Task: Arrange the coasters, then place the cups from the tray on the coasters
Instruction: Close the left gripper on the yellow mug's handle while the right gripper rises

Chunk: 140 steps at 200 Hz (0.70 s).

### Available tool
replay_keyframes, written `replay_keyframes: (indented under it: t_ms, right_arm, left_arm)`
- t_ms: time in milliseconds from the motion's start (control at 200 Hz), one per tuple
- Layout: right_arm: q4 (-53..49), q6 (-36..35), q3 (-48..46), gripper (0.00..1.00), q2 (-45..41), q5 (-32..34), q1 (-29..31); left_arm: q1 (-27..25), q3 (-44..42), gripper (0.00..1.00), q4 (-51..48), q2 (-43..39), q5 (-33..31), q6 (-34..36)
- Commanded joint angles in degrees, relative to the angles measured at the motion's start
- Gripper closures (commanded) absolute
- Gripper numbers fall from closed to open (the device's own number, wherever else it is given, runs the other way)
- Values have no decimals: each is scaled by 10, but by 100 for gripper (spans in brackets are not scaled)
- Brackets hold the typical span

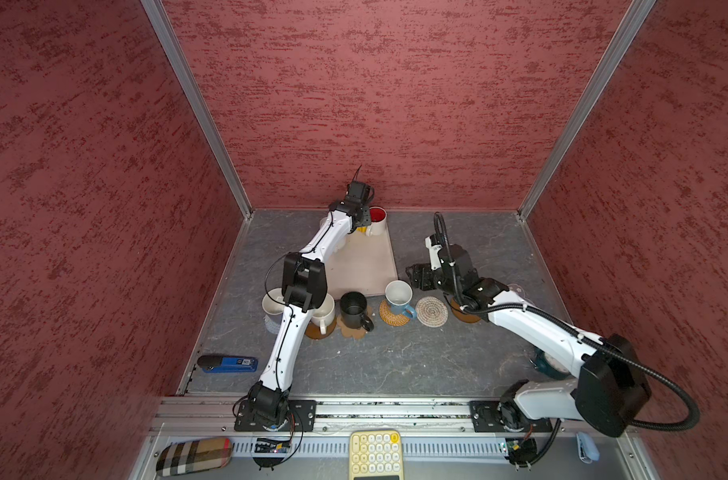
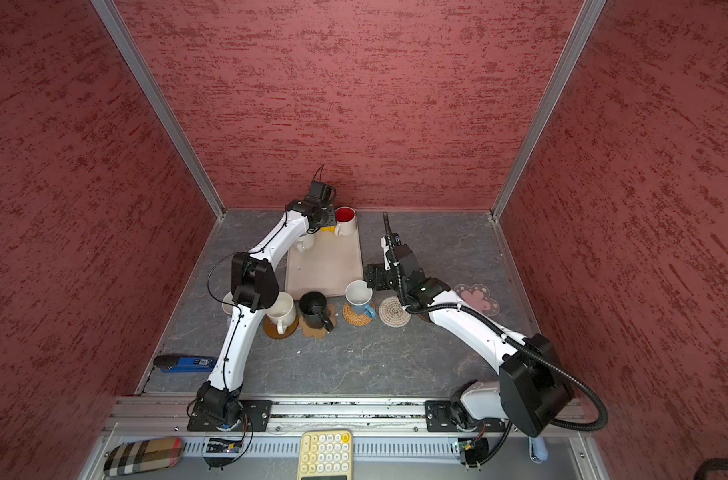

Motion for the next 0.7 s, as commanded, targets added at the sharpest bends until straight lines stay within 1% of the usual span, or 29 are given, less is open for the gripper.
replay_keyframes:
  t_ms: [0,621,696]
  right_arm:
    - [12,7,-14,18,-13,15,-1]
    - [18,21,-63,19,-57,17,-1]
    - [18,22,-66,19,-57,18,-1]
  left_arm:
    - [-2,12,42,14,17,-9,-10]
    - [8,18,42,30,47,-6,-32]
    - [11,20,44,30,50,-5,-34]
